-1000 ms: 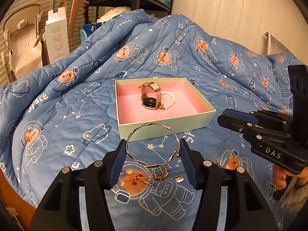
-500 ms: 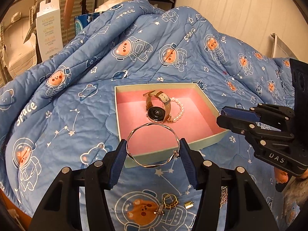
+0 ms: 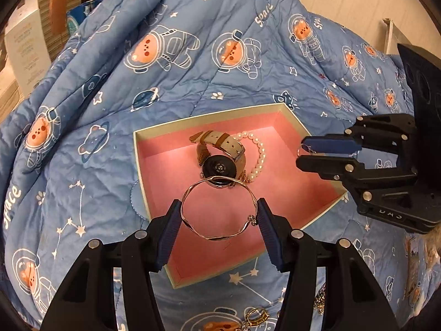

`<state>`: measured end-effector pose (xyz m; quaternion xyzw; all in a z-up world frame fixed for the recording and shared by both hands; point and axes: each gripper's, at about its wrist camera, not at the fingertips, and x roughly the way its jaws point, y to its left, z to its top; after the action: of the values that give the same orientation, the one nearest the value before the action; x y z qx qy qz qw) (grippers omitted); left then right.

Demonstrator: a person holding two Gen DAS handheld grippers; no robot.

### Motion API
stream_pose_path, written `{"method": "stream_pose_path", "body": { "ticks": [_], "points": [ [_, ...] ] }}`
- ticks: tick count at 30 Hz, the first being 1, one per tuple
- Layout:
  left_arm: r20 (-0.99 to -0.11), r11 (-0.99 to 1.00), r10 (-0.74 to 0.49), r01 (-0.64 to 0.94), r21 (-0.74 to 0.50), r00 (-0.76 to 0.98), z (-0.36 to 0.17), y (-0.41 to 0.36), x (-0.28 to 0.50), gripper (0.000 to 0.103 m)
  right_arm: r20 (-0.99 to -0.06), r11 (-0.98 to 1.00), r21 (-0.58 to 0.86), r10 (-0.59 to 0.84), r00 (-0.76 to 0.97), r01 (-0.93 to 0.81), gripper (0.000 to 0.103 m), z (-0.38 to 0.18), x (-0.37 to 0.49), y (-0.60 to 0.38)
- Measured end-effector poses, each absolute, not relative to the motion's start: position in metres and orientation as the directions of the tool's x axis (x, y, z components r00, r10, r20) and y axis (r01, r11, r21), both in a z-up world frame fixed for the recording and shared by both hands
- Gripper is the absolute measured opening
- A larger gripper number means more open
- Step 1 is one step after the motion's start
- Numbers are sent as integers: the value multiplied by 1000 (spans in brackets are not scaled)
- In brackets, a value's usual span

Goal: Organize jewelry
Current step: 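Carry the bangle and ring into the box and open the left tool, then open the right tool to drop the ring while both tools withdraw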

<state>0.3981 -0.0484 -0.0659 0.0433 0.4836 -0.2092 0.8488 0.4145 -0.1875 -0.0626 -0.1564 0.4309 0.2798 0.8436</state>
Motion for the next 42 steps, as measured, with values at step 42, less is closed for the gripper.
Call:
{"method": "stream_pose_path", "body": {
  "ticks": [42],
  "points": [
    [-914, 843, -253, 536, -48, 316, -96, -87, 429, 67, -938, 723, -62, 194, 289, -688, 20, -123, 486, -140]
  ]
}}
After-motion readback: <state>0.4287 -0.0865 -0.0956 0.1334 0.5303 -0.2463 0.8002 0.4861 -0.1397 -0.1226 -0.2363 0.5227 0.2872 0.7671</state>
